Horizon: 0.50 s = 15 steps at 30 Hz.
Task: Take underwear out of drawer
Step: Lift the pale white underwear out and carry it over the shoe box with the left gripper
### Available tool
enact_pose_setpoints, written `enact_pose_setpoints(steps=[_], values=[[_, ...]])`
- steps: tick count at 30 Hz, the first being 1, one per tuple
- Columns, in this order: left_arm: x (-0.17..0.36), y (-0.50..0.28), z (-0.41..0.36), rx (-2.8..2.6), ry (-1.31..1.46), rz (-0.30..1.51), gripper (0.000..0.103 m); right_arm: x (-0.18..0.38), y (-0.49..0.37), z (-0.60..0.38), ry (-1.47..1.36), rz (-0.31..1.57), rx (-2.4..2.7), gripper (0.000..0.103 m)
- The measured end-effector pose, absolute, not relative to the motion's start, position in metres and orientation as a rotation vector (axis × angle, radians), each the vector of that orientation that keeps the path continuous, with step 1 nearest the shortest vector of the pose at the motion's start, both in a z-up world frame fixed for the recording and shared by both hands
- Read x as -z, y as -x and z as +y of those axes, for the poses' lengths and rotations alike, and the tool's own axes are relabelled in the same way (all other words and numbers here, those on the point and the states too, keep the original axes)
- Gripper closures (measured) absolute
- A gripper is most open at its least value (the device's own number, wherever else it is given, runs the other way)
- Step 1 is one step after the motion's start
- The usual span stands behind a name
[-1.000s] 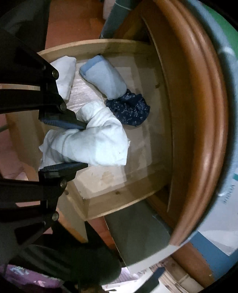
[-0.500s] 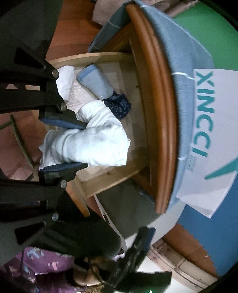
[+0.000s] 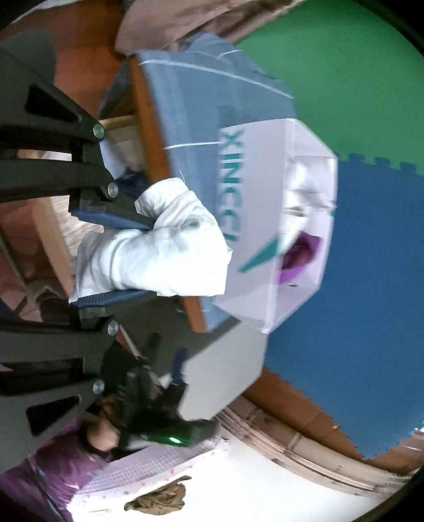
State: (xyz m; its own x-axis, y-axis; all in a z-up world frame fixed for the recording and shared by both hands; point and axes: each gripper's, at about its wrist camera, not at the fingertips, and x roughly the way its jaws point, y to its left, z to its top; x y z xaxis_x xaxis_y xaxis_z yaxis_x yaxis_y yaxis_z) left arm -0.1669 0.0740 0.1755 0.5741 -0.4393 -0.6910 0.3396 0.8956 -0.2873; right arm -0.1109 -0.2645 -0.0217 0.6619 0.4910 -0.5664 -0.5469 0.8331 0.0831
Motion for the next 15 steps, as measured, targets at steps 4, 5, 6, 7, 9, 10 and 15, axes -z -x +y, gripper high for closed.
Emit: enact_pose_setpoints(steps=[4, 5, 6, 7, 9, 10, 15], values=[[-0.209, 0.144, 0.081, 0.436, 0.096, 0.789, 0.072, 0.022, 0.111, -0.265, 0.093, 0.61, -0.59, 0.029], [-0.214, 0.139, 0.082, 0.432, 0.092, 0.782, 0.072, 0.021, 0.111, -0.265, 0.093, 0.61, -0.59, 0.029], [-0.222, 0.131, 0.083, 0.424, 0.082, 0.768, 0.072, 0.022, 0.111, -0.265, 0.094, 0.61, -0.59, 0.029], [-0.227, 0.127, 0.084, 0.416, 0.069, 0.757, 0.071, 0.021, 0.111, -0.265, 0.095, 0.61, -0.59, 0.029], [-0.236, 0.112, 0.085, 0.391, 0.037, 0.737, 0.071, 0.021, 0.111, -0.265, 0.094, 0.611, -0.59, 0.029], [-0.241, 0.102, 0.086, 0.38, 0.029, 0.729, 0.071, 0.021, 0.111, -0.265, 0.098, 0.613, -0.59, 0.029], [-0.257, 0.055, 0.087, 0.333, 0.001, 0.703, 0.071, 0.022, 0.111, -0.264, 0.1, 0.614, -0.592, 0.029]])
